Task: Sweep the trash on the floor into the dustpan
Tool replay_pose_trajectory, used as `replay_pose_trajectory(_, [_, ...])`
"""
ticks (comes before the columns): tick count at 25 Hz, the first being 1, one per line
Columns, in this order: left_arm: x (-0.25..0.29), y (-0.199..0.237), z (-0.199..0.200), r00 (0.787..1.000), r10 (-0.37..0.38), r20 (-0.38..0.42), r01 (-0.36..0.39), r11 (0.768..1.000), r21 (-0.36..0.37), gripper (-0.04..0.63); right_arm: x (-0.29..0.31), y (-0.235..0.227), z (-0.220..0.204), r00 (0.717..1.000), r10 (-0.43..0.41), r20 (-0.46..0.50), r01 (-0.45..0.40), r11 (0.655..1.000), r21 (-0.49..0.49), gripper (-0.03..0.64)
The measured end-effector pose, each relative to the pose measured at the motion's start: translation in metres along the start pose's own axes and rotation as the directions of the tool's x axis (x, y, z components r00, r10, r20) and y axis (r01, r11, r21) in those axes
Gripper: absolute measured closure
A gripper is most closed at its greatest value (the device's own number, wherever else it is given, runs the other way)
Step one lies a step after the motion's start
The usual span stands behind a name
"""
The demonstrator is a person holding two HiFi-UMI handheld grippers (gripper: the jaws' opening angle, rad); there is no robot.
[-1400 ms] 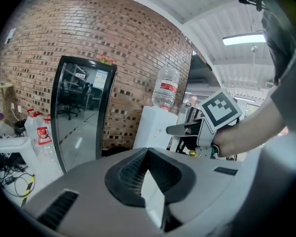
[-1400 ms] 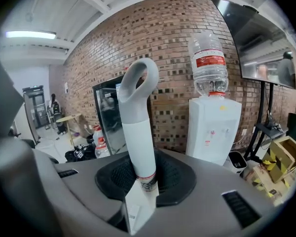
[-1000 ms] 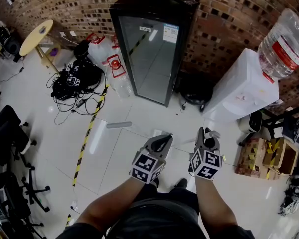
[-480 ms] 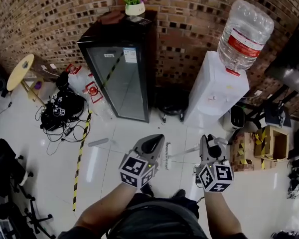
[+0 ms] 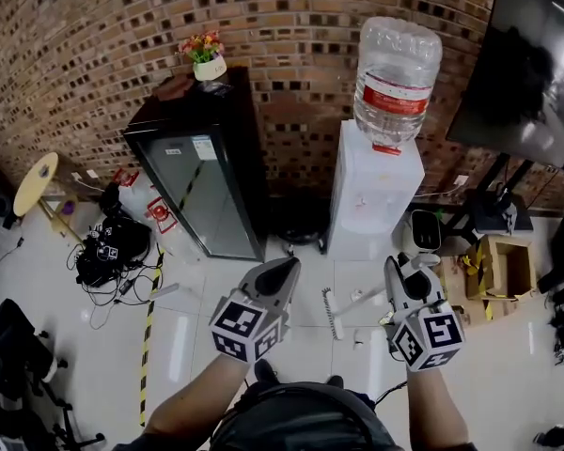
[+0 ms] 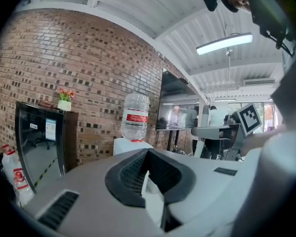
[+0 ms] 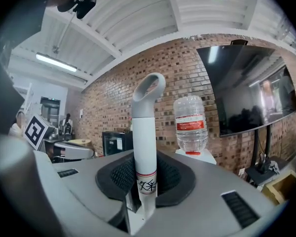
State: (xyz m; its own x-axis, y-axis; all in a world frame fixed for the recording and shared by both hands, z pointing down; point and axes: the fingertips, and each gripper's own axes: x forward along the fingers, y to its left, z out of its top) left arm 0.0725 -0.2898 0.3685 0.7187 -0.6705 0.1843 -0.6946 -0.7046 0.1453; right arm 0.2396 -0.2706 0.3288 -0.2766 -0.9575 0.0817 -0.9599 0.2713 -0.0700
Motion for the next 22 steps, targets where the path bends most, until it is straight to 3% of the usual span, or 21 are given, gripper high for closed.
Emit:
replay_pose_trajectory(4, [0.005,-0.033,0.011,1.000,0.018,0.000,-0.018,1.000,0.017,0.575,-0.030,-0.032,0.014,1.000,0.022,0.002,-0.022,1.000,-0.003,0.532])
replay_pose_trajectory(10, [0.004,-0.048,0.008,0.998,0.053,-0.017,-0.053,0.999,-0.005,0.574,-0.052,-0.056,0.016,0.999,0.054,-0.002,-0.054,0.998,-0.021,0.532])
replay_pose_trajectory(18, [-0.027,-0.045,0.018,1.000,0.002,0.002,-0.003,0.999,0.039,0.575,-0.081,-0.053,0.026,0.999,-0.037,0.020,0.038,0.999,-0.030,0.532])
replay_pose_trajectory(22, [-0.038,-0.035,0.015,1.000,-0.002,0.002,0.002,1.000,0.021,0.574,-0.091,-0.051,0.028,0.996,-0.083,0.027,0.083,0.996,-0.025,0.532])
